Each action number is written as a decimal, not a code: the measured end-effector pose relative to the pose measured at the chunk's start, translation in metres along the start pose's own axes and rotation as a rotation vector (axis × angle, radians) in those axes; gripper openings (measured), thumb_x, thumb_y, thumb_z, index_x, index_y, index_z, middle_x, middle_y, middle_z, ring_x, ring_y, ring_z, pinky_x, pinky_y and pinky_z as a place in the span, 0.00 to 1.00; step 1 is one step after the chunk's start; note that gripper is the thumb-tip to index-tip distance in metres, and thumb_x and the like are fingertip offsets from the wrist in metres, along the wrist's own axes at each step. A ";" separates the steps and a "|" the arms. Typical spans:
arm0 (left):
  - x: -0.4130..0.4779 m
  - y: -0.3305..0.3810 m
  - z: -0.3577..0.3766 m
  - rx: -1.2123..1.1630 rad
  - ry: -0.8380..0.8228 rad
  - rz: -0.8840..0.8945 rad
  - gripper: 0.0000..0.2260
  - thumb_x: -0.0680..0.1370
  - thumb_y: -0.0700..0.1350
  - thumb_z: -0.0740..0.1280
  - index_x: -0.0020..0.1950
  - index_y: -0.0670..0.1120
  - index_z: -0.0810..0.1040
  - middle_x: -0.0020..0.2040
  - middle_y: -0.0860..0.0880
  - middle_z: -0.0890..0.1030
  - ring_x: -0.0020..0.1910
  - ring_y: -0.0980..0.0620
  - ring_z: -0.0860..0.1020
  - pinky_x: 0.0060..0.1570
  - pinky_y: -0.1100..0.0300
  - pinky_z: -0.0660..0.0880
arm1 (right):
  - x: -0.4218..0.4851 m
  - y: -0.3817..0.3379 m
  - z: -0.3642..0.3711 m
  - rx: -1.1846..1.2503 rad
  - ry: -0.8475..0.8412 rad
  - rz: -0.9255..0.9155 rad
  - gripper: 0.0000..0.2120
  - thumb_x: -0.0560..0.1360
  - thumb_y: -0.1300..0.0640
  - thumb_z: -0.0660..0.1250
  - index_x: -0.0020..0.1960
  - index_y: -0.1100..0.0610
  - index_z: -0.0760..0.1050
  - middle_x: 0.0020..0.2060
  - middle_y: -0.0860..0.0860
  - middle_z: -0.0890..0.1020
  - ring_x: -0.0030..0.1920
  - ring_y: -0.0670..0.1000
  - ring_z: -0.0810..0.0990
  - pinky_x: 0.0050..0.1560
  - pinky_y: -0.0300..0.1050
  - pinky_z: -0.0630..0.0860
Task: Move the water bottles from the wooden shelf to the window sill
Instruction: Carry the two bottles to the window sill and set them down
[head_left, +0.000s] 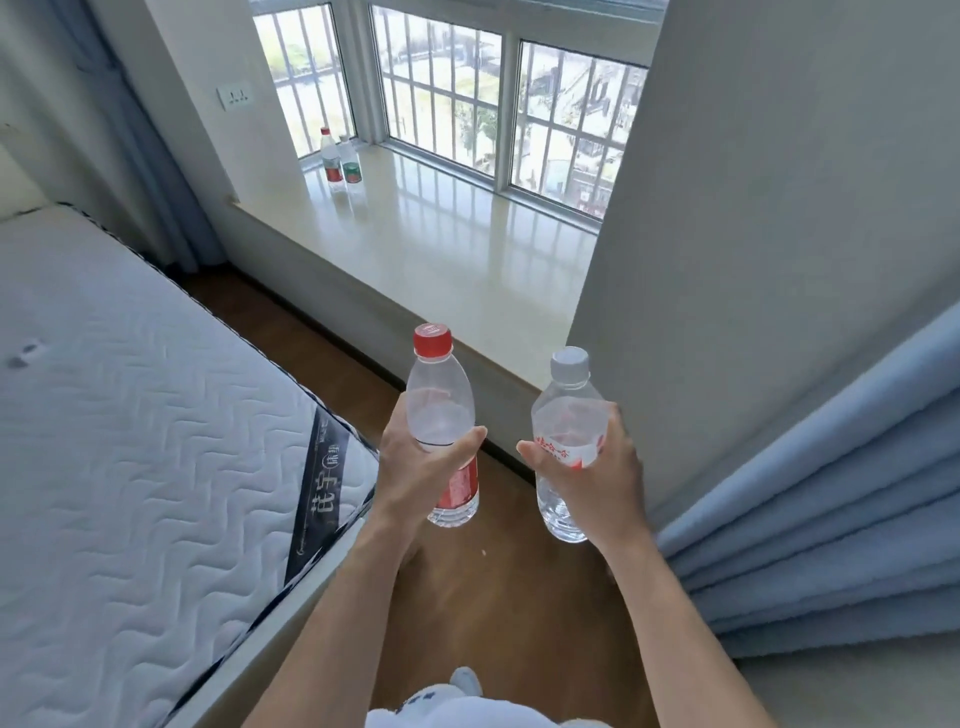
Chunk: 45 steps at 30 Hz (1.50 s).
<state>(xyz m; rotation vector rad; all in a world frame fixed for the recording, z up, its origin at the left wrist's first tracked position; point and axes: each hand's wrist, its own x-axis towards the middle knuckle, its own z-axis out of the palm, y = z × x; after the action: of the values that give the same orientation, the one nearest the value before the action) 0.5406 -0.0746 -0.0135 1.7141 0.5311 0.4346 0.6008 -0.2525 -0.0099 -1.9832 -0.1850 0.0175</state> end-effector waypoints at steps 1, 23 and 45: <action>0.013 -0.002 -0.005 0.001 0.012 -0.009 0.22 0.66 0.51 0.79 0.56 0.55 0.75 0.49 0.55 0.81 0.49 0.58 0.80 0.46 0.63 0.76 | 0.012 -0.001 0.011 0.009 -0.010 0.004 0.31 0.62 0.46 0.82 0.59 0.49 0.72 0.48 0.42 0.81 0.50 0.48 0.81 0.53 0.49 0.79; 0.260 -0.021 -0.034 0.149 0.377 -0.132 0.24 0.69 0.50 0.78 0.61 0.55 0.72 0.52 0.61 0.76 0.50 0.64 0.76 0.43 0.77 0.68 | 0.277 -0.040 0.172 0.063 -0.382 -0.110 0.27 0.63 0.46 0.82 0.53 0.47 0.70 0.45 0.42 0.81 0.46 0.43 0.81 0.43 0.39 0.76; 0.448 -0.019 -0.071 0.163 0.701 -0.236 0.30 0.63 0.59 0.73 0.63 0.60 0.67 0.54 0.62 0.73 0.52 0.63 0.74 0.49 0.71 0.68 | 0.480 -0.085 0.325 0.094 -0.749 -0.247 0.26 0.64 0.49 0.82 0.55 0.46 0.70 0.45 0.43 0.81 0.46 0.44 0.81 0.42 0.35 0.74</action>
<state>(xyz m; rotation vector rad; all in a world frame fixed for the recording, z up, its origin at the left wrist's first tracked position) 0.8679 0.2394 -0.0175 1.5988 1.2888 0.8429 1.0326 0.1422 -0.0302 -1.7650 -0.8915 0.6005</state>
